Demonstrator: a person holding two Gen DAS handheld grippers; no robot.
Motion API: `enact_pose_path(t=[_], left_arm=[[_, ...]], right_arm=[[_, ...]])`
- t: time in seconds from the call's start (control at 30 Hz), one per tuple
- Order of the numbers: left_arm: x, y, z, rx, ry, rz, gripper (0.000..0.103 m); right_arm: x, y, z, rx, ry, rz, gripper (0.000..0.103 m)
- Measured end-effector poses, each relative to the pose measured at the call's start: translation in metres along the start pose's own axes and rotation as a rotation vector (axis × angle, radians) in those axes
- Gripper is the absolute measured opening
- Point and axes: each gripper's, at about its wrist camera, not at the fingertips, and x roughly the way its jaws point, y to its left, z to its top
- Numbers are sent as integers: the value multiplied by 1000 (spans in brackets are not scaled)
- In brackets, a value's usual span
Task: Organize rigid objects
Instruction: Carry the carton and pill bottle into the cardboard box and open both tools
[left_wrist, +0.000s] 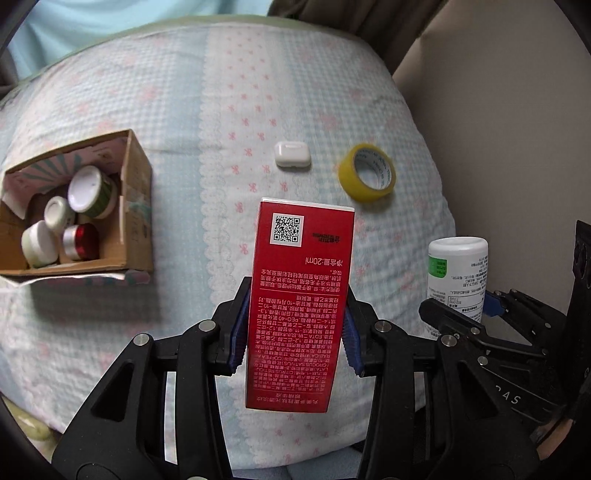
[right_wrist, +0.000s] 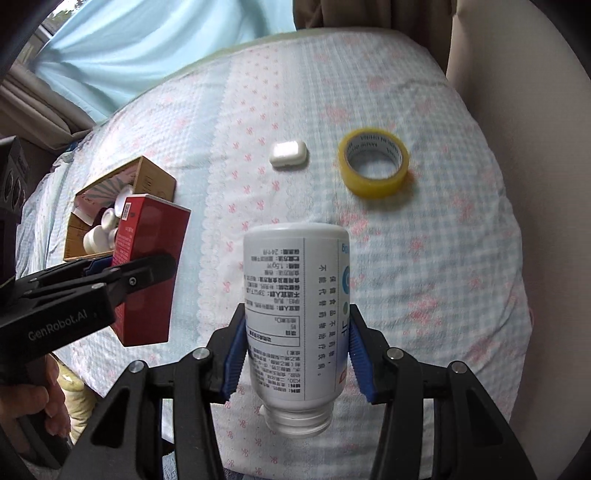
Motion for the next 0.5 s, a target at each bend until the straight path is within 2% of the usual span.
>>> enact_pose_path(t=[0.1, 0.27, 0.5], left_arm=[[-40, 21, -3, -49, -66, 9, 39], [-88, 58, -12, -107, -140, 53, 39], [-123, 136, -15, -180, -186, 88, 39]], right_arm=[[-28, 22, 8, -59, -49, 18, 46], [-47, 68, 24, -140, -98, 58, 46], [-49, 137, 41, -211, -117, 118, 46]])
